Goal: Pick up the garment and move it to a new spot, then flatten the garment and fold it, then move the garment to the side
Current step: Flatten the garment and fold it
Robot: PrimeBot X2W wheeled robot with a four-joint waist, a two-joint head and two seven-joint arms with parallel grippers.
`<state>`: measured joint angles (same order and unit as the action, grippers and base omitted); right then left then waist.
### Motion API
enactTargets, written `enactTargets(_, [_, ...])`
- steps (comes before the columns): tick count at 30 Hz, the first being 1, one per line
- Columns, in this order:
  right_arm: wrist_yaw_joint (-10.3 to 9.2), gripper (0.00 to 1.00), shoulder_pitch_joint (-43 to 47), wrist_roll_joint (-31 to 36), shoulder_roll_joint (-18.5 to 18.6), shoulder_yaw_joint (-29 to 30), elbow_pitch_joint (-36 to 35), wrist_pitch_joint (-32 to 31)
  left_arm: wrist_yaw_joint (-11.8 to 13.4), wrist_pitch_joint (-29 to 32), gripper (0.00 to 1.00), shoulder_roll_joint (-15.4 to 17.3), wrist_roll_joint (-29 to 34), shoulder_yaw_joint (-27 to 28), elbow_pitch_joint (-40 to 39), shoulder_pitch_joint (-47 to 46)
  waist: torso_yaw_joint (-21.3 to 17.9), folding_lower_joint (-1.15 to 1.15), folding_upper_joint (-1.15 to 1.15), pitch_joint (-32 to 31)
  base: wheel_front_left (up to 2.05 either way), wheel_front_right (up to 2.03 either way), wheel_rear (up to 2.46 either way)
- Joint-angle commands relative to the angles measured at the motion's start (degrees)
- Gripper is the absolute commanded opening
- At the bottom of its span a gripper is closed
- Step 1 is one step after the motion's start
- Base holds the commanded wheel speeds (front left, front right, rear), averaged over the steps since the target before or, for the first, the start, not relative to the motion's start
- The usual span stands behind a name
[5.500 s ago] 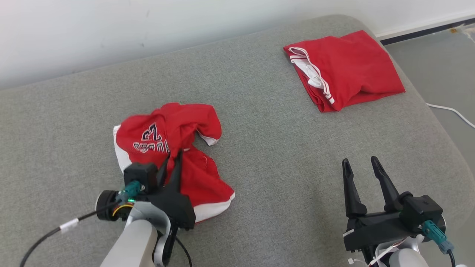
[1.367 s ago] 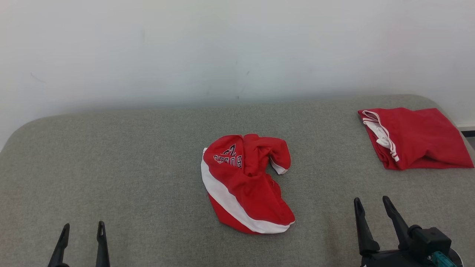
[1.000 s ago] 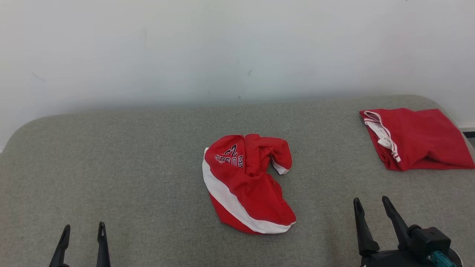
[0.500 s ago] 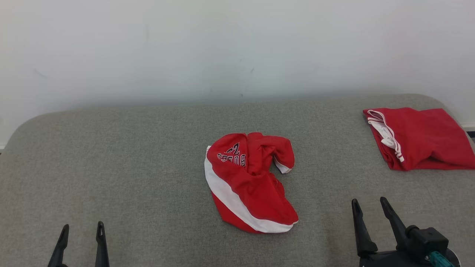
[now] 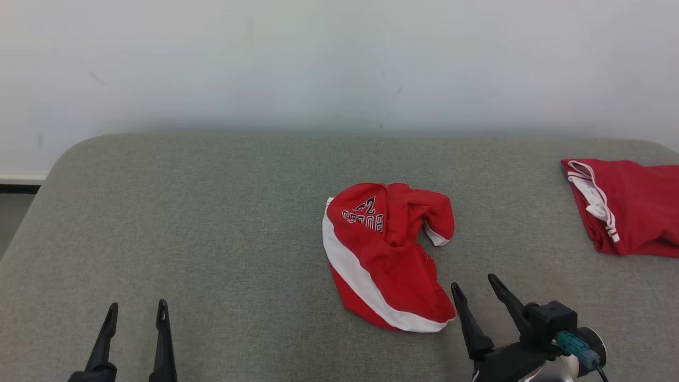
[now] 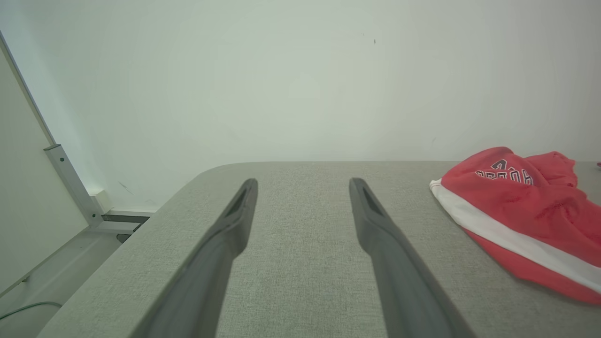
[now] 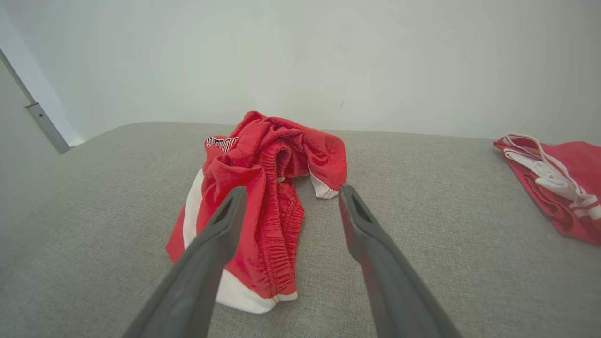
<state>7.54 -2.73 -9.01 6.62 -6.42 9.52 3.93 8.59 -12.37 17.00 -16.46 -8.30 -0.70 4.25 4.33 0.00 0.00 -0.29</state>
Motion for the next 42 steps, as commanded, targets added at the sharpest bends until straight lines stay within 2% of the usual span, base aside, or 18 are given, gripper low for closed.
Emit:
enactTargets(1, [-0.13, 1.00, -1.33, -0.49, 0.92, -1.01, 1.83, -0.31, -0.07, -0.39, 1.00, -0.20, 0.24, -0.16, 0.32, -1.17, 2.07, 0.00, 0.00, 1.38, 0.00, 0.00, 0.00])
enactTargets(7, [-0.13, 1.00, -4.76, -2.69, 4.30, -4.04, 11.45, 0.28, -0.84, -0.75, 1.00, -1.19, 0.52, -1.94, 1.39, -3.22, 5.07, 0.00, 0.00, 3.12, 0.00, 0.00, 0.00])
enactTargets(14, [-0.13, 1.00, -6.14, -4.67, 5.40, -6.06, 19.06, 1.94, -1.35, -1.22, 1.00, -2.23, 0.41, -3.35, 2.85, -5.06, 7.23, 0.00, 0.00, 4.34, 0.00, 0.00, 0.00])
enactTargets(15, [-0.13, 0.79, -6.64, -4.93, 5.47, -6.56, 20.01, 2.12, -1.51, -1.28, 1.00, -2.28, 0.25, -3.36, 3.15, -5.28, 7.27, 0.00, 0.00, 4.38, 0.00, 0.00, 0.00])
enactTargets(16, [-0.13, 0.17, -7.24, -5.32, 5.51, -7.10, 20.83, 2.34, -1.43, -1.43, 1.00, -2.31, 0.13, -3.38, 3.45, -5.50, 7.28, 0.00, 0.00, 4.42, 0.00, 0.00, 0.00])
enactTargets(17, [-0.13, 0.00, -7.74, -6.10, 5.37, -7.74, 21.76, 2.32, -1.52, -1.56, 1.00, -2.38, 0.08, -3.44, 3.73, -5.71, 7.29, 0.00, 0.00, 4.44, 0.00, 0.00, 0.00])
enactTargets(21, [-0.13, 0.00, -10.05, -8.14, 6.00, -8.68, 24.01, 4.10, -1.79, -1.83, 1.00, -2.49, -0.19, -3.47, 4.58, -5.81, 6.80, 0.00, 0.00, 4.12, 0.00, 0.00, 0.00])
enactTargets(25, [-0.13, 0.00, -10.61, -9.10, 7.42, -7.15, 24.88, 6.63, -1.81, -1.96, 1.00, -2.20, -0.40, -3.37, 5.13, -4.92, 5.01, 0.00, 0.00, 3.27, 0.00, 0.00, 0.00])
enactTargets(33, [-0.13, 0.00, -5.08, -10.42, 9.67, -2.42, 21.18, 7.06, -2.06, -2.35, 1.00, -2.29, -1.07, -3.45, 5.65, -4.62, 0.48, 0.00, 0.00, 2.16, 0.00, 0.00, 0.00])
enactTargets(34, [-0.13, 0.91, -4.80, -11.06, 9.58, -2.10, 20.24, 7.36, -2.16, -2.39, 1.00, -2.38, -1.18, -3.54, 5.78, -4.62, 0.04, 0.00, 0.00, 2.21, 0.00, 0.00, 0.00])
enactTargets(35, [-0.13, 1.00, -4.59, -11.08, 9.70, -1.99, 19.37, 7.68, -2.23, -2.35, 1.00, -2.28, -1.16, -3.56, 6.02, -4.58, -0.49, 0.00, 0.00, 2.25, 0.00, 0.00, 0.00])
enactTargets(42, [-0.13, 1.00, -4.36, -8.92, 8.83, -0.68, 12.55, 9.94, -2.25, -2.44, 1.00, -1.47, -1.75, -2.69, 6.39, -5.43, -3.63, 0.00, 0.00, 2.71, 0.00, 0.00, 0.00])
